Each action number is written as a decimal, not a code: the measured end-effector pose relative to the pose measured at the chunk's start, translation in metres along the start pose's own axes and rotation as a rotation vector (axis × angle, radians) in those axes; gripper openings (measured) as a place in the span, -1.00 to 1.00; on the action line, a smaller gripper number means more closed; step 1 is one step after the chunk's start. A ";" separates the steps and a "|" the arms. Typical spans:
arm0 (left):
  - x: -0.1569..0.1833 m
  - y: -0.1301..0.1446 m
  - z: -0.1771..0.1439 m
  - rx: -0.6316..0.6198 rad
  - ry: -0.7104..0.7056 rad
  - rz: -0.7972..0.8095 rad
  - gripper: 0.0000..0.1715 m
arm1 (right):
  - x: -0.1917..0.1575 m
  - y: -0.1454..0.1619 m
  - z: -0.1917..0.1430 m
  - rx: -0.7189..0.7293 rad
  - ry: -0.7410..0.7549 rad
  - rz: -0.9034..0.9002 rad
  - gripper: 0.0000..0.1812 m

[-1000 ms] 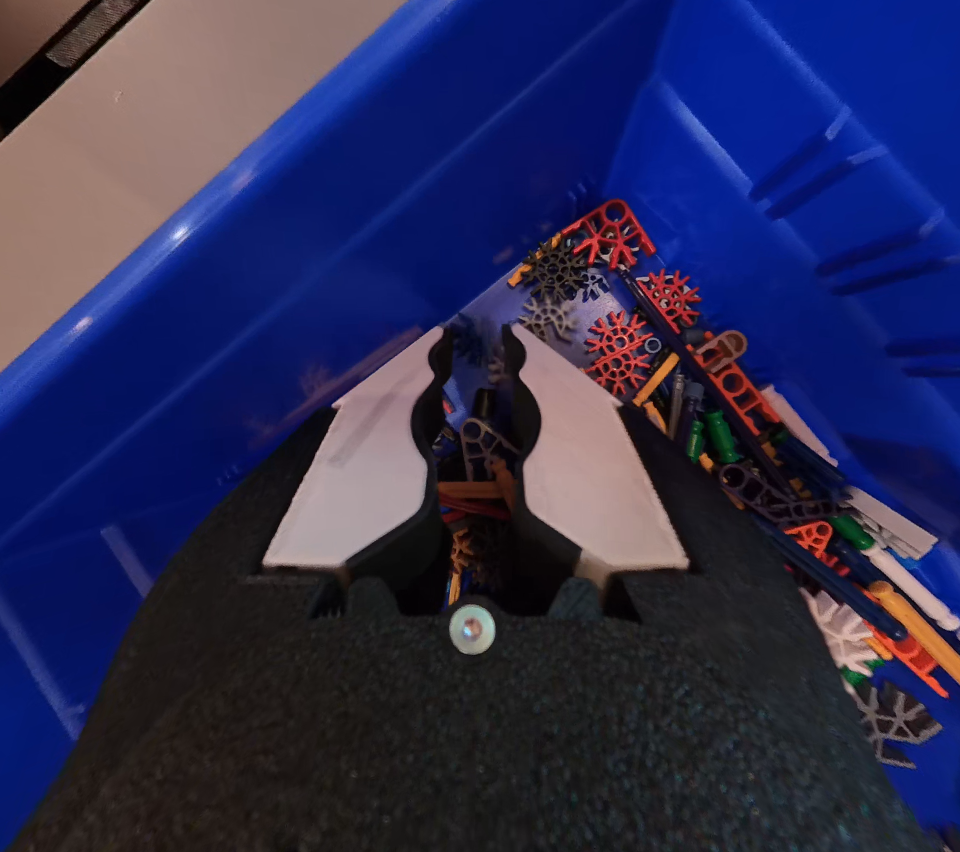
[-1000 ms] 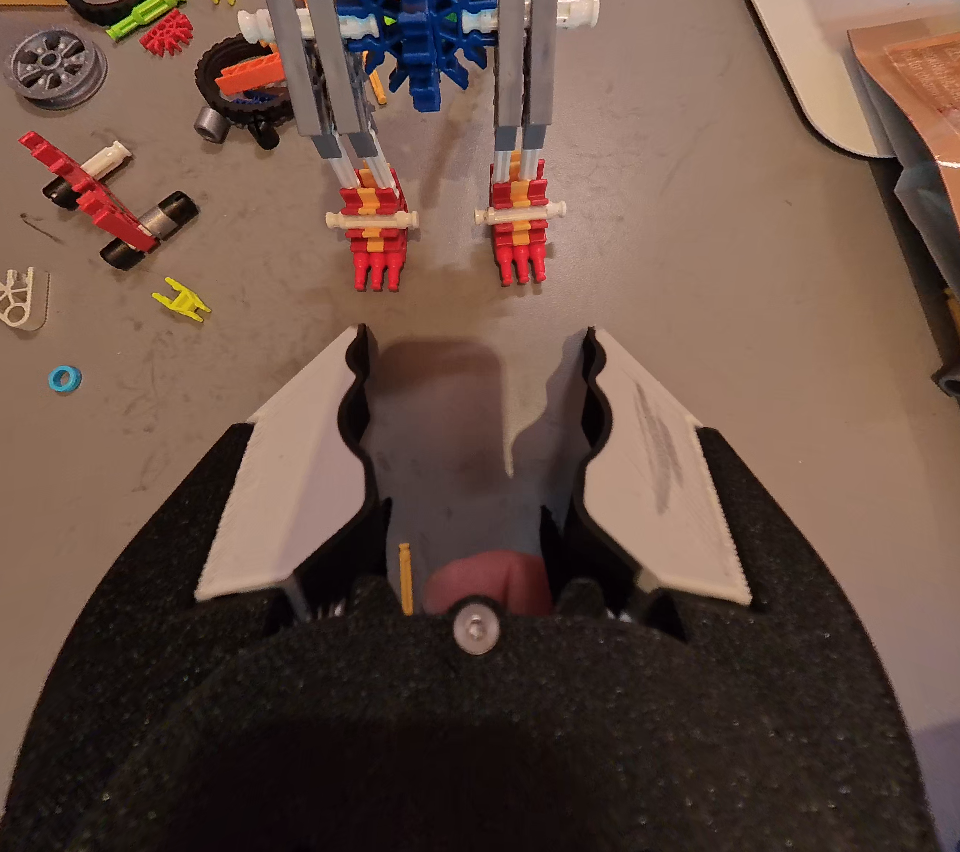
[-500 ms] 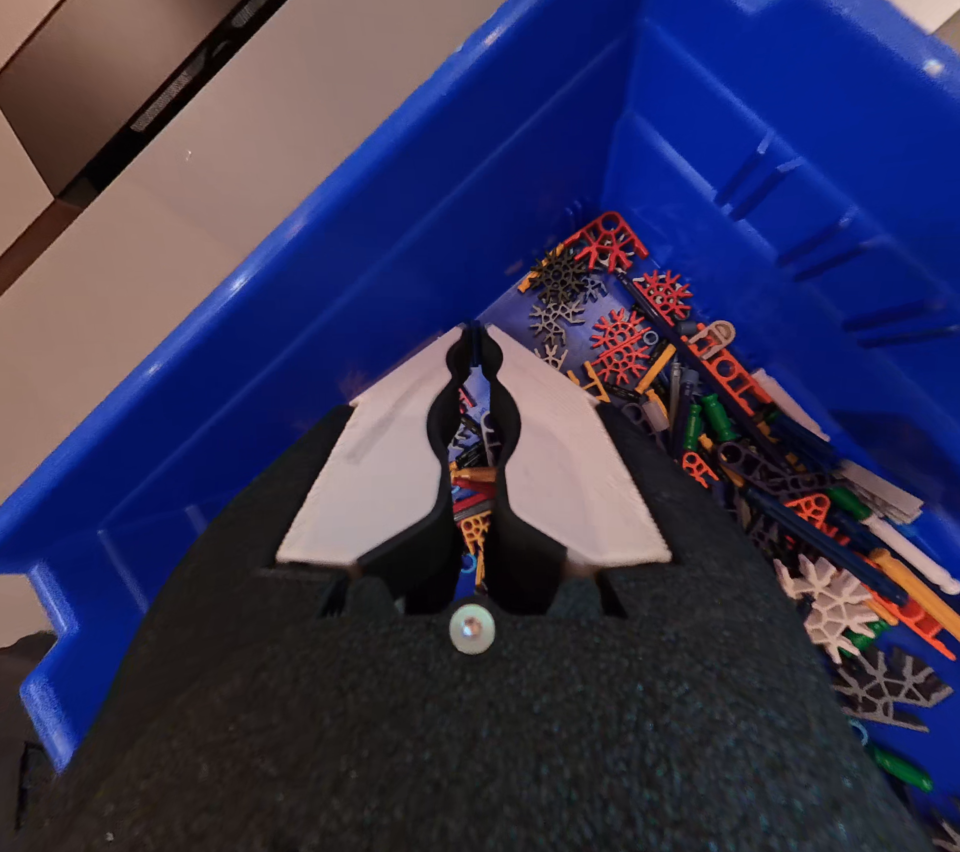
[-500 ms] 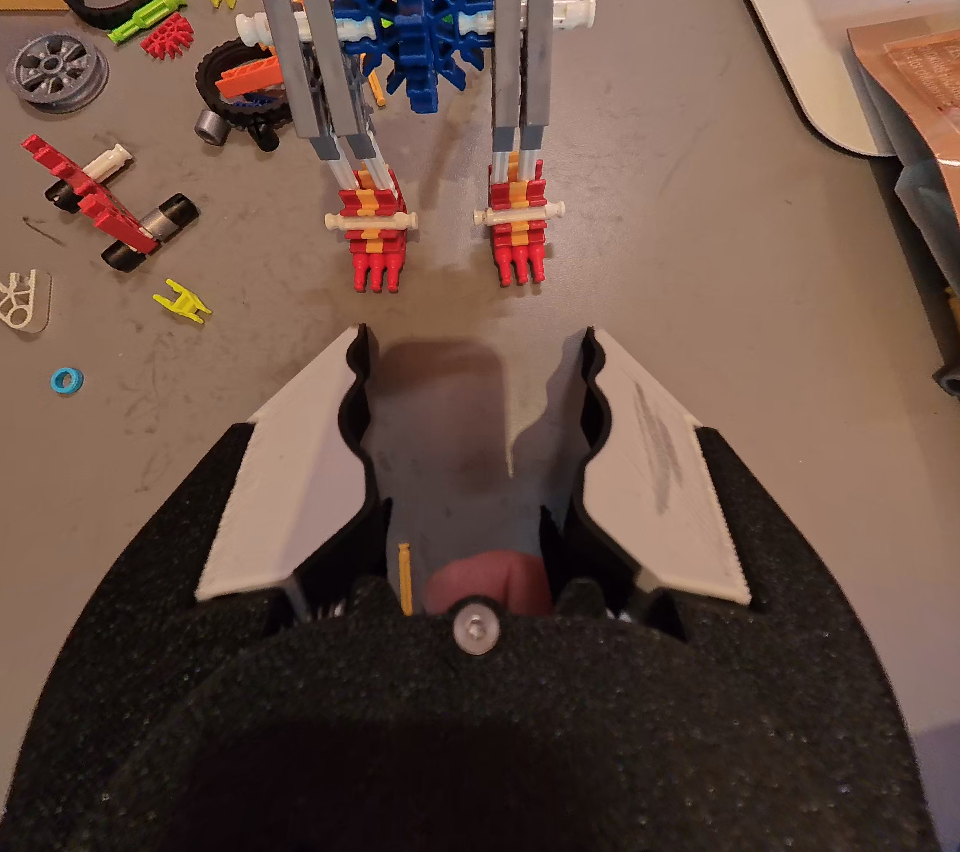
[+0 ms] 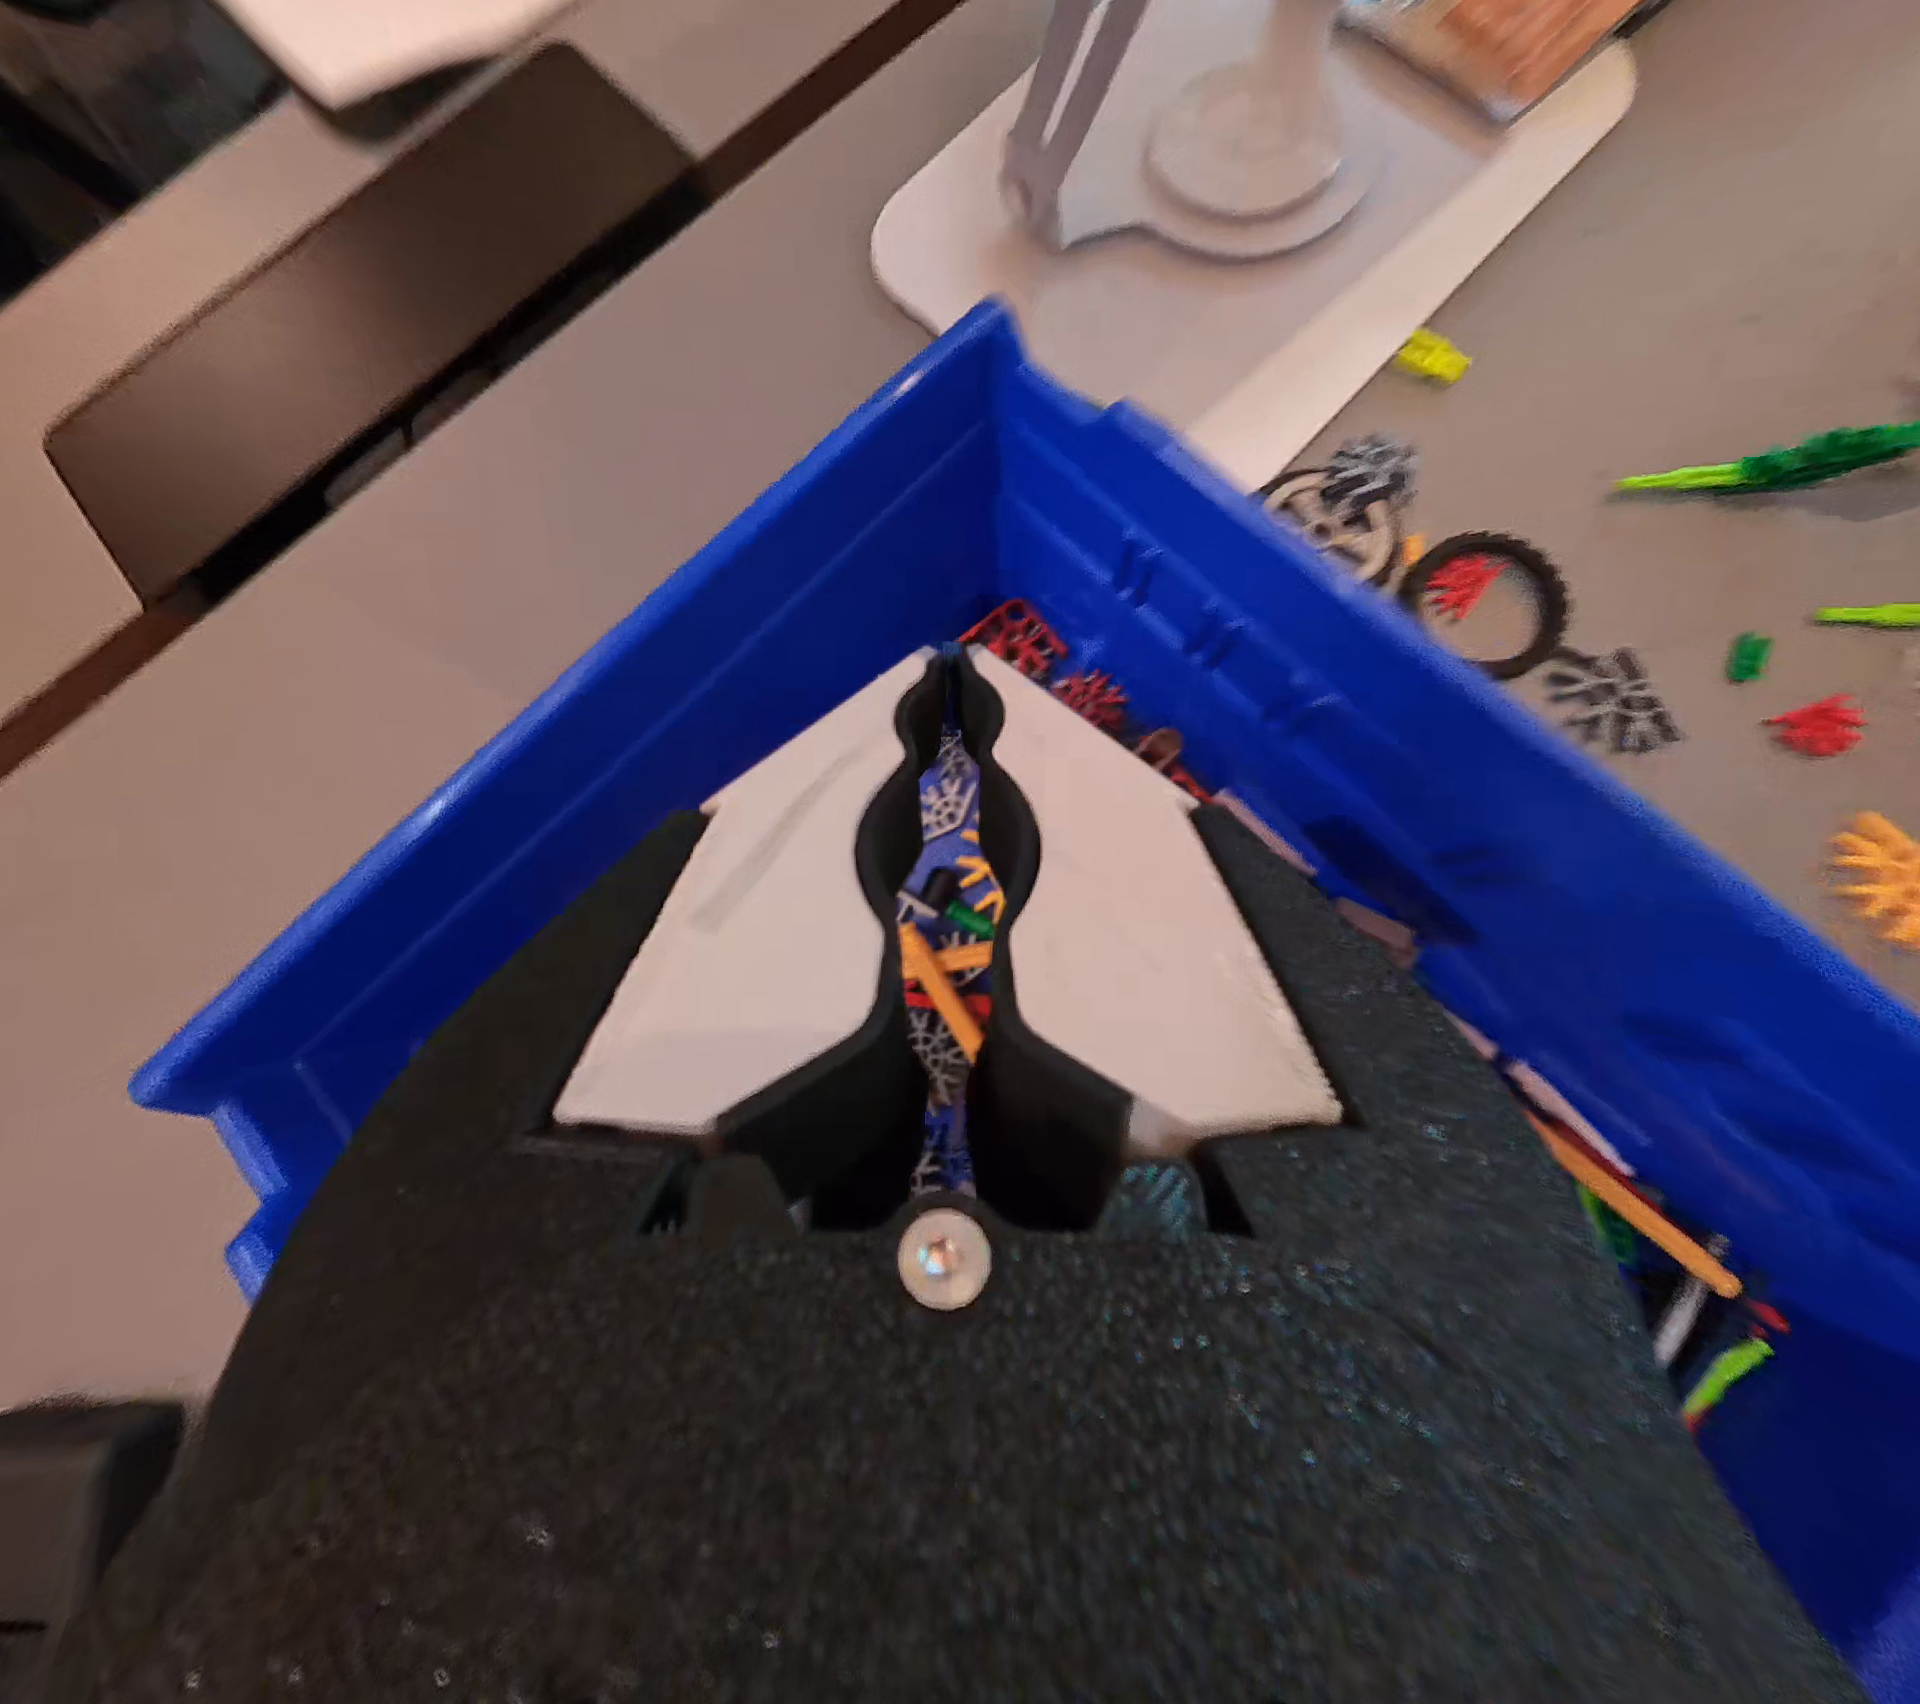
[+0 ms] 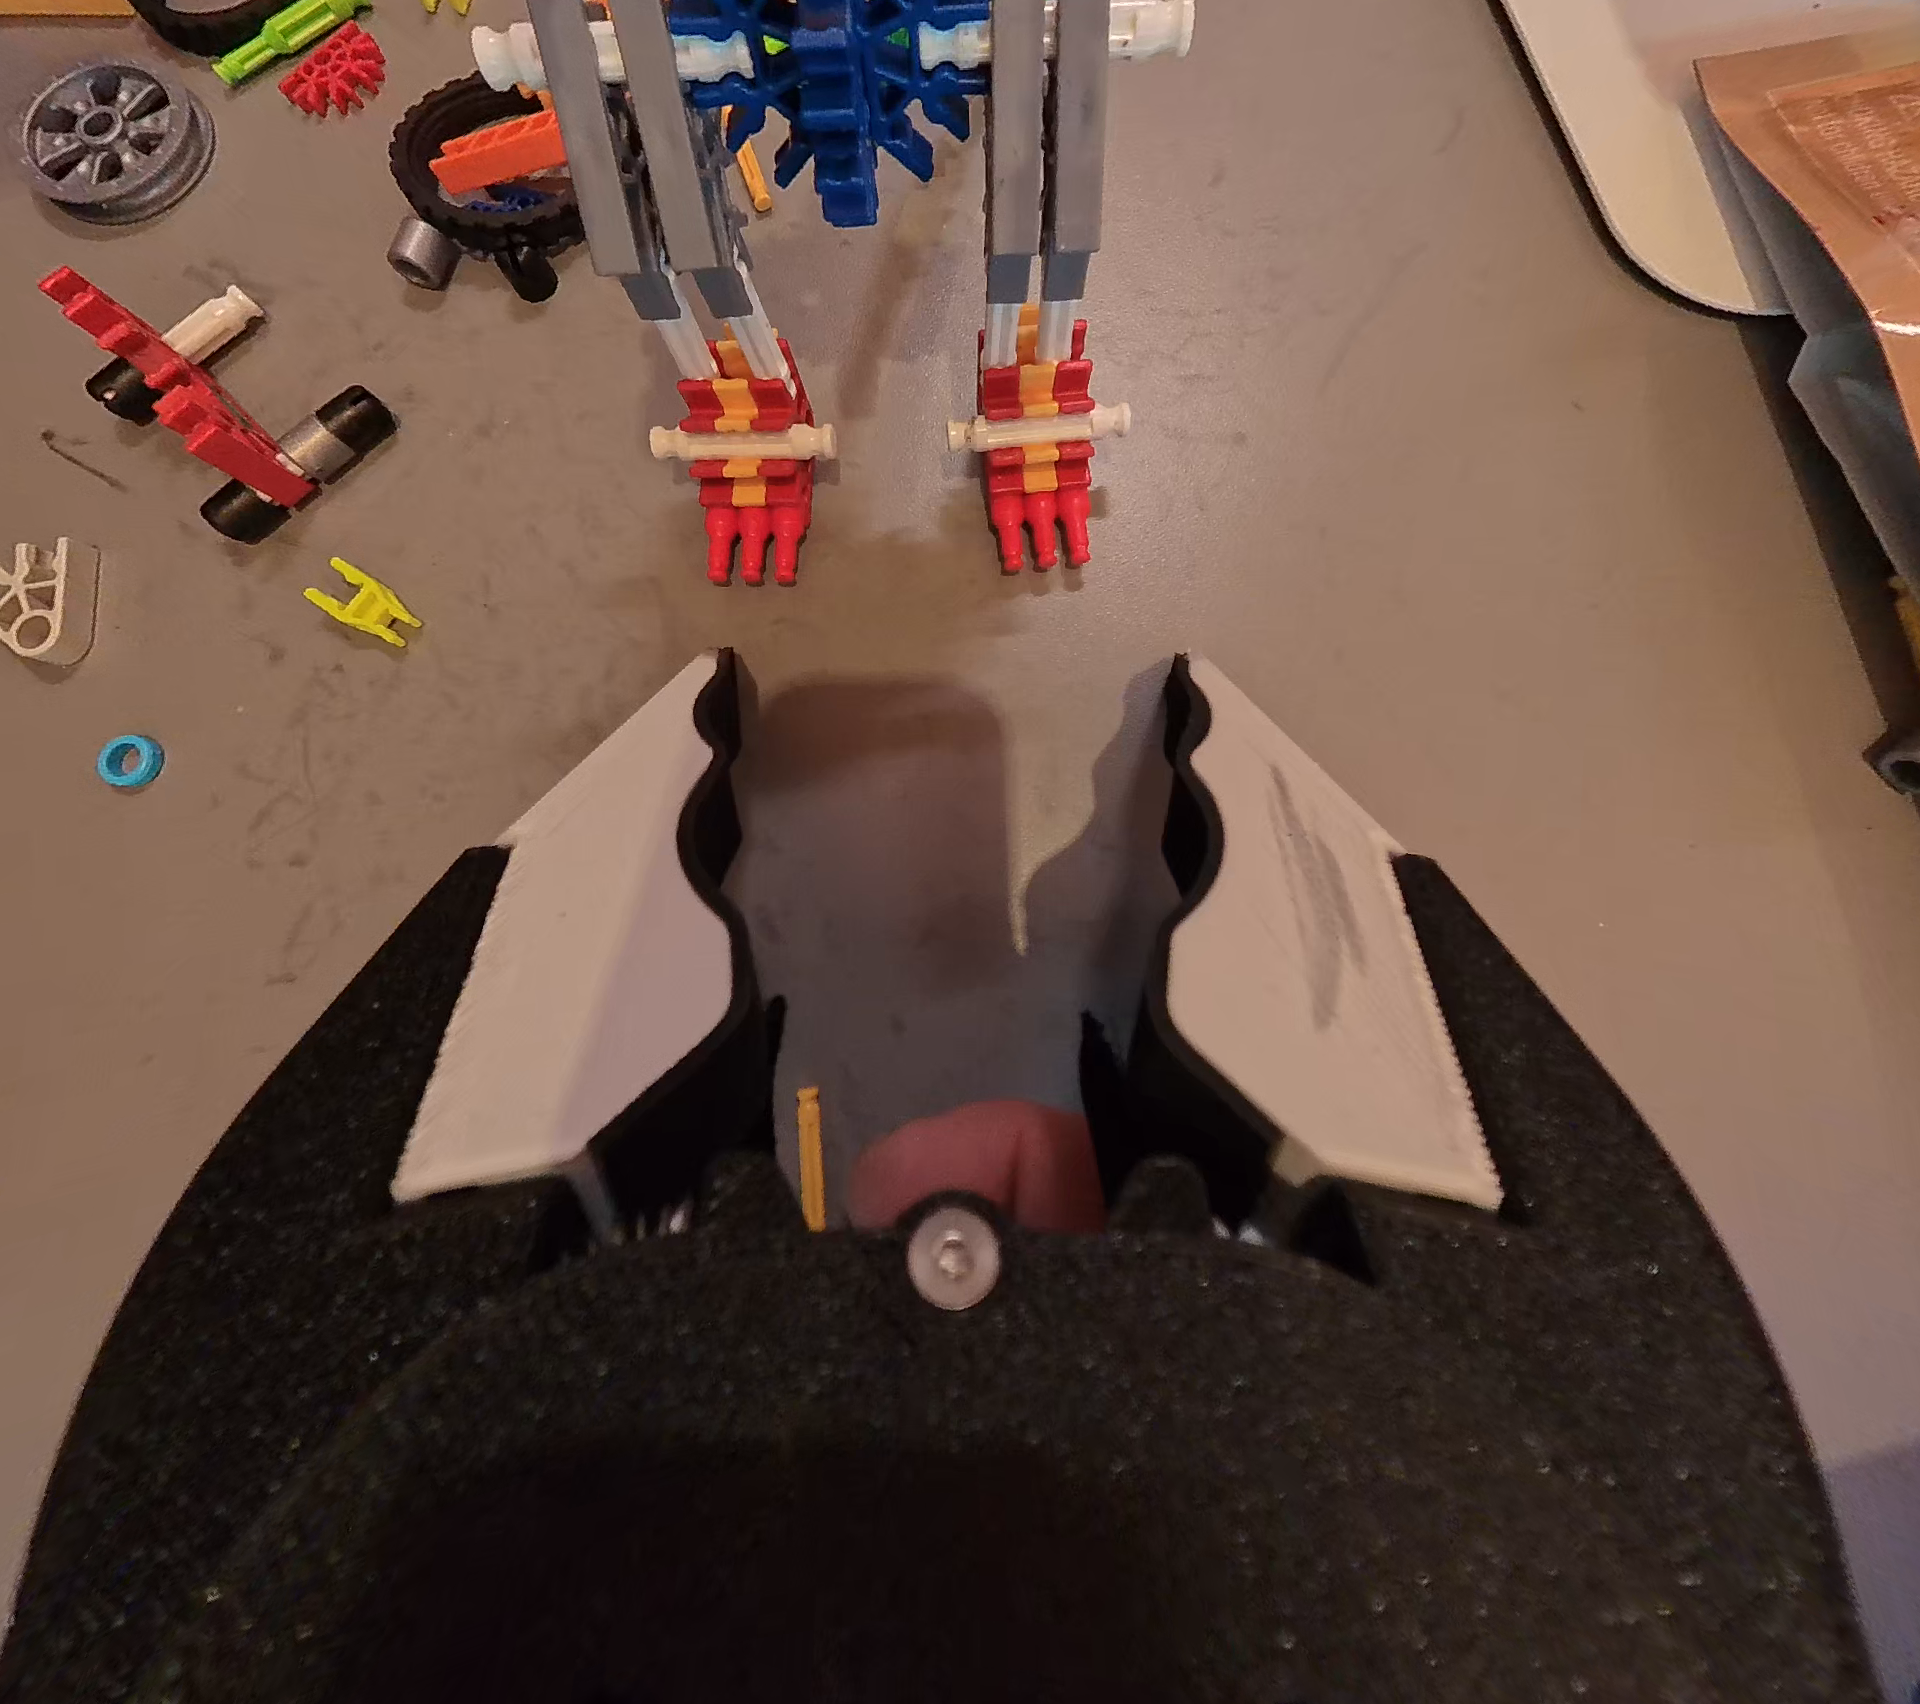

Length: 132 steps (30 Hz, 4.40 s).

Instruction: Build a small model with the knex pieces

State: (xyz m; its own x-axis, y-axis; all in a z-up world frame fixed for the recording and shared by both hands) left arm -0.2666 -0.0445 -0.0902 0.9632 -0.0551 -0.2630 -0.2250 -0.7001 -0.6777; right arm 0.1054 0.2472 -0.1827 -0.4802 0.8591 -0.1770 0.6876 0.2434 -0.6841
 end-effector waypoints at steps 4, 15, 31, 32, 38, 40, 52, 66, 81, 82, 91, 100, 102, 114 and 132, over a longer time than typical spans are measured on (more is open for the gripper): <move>0.033 -0.036 -0.024 0.102 0.067 0.136 -1.00 | 0.000 0.000 0.000 0.000 -0.001 0.001 -0.10; 0.180 -0.087 -0.008 0.067 0.392 0.537 -1.00 | -0.001 0.000 0.000 -0.004 0.008 -0.013 -0.08; 0.159 -0.077 -0.003 0.007 0.314 0.536 -0.79 | -0.003 0.001 0.001 -0.008 0.011 -0.031 -0.05; 0.149 -0.078 -0.010 0.026 0.268 0.523 -0.80 | -0.003 0.001 0.001 -0.008 0.011 -0.031 -0.05; 0.063 -0.058 -0.037 0.105 -0.041 0.307 -0.84 | -0.003 0.001 0.001 -0.008 0.011 -0.031 -0.05; 0.038 -0.038 -0.035 0.074 -0.091 0.230 -0.85 | -0.003 0.001 0.001 -0.008 0.010 -0.030 -0.05; 0.009 0.035 0.031 -0.258 -0.086 0.102 -0.88 | -0.002 0.001 0.001 -0.006 0.009 -0.027 -0.05; 0.029 0.021 0.055 -0.164 0.012 0.129 -0.91 | -0.002 0.001 0.001 -0.003 0.007 -0.020 -0.08; -0.004 0.044 0.058 -0.189 0.025 -0.120 -0.86 | -0.002 0.001 0.000 -0.003 0.006 -0.020 -0.07; -0.005 0.043 0.057 -0.182 0.016 -0.122 -0.86 | -0.002 0.001 0.000 -0.002 0.006 -0.020 -0.07; 0.017 0.031 0.072 -0.210 0.017 0.083 -0.83 | -0.002 0.001 0.000 -0.003 0.007 -0.021 -0.07; 0.016 0.031 0.077 -0.167 0.034 0.033 -0.83 | -0.002 0.001 0.000 -0.003 0.007 -0.021 -0.07; 0.015 0.032 0.077 -0.156 0.038 0.024 -0.81 | -0.001 0.001 0.000 -0.003 0.007 -0.021 -0.07; 0.008 0.031 0.064 -0.157 0.002 0.036 -0.86 | -0.001 0.001 0.001 -0.003 0.006 -0.021 -0.07; 0.066 -0.051 -0.027 0.122 0.083 0.267 -0.86 | -0.001 0.001 0.000 -0.003 0.004 -0.019 -0.07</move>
State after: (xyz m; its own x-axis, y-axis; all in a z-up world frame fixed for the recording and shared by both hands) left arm -0.1873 -0.0315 -0.0544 0.8751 -0.2876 -0.3892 -0.4832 -0.5623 -0.6710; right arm 0.1064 0.2462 -0.1835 -0.4910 0.8562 -0.1607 0.6797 0.2611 -0.6854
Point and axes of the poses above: each gripper's, where its closed fingertips meet, z out along the fingers, y out of its underside, x = y × z across the jaws, the point moved 10 cm from there along -z, back along the fingers, and after that the axes turned 13 degrees about z, right-handed, at the moved point
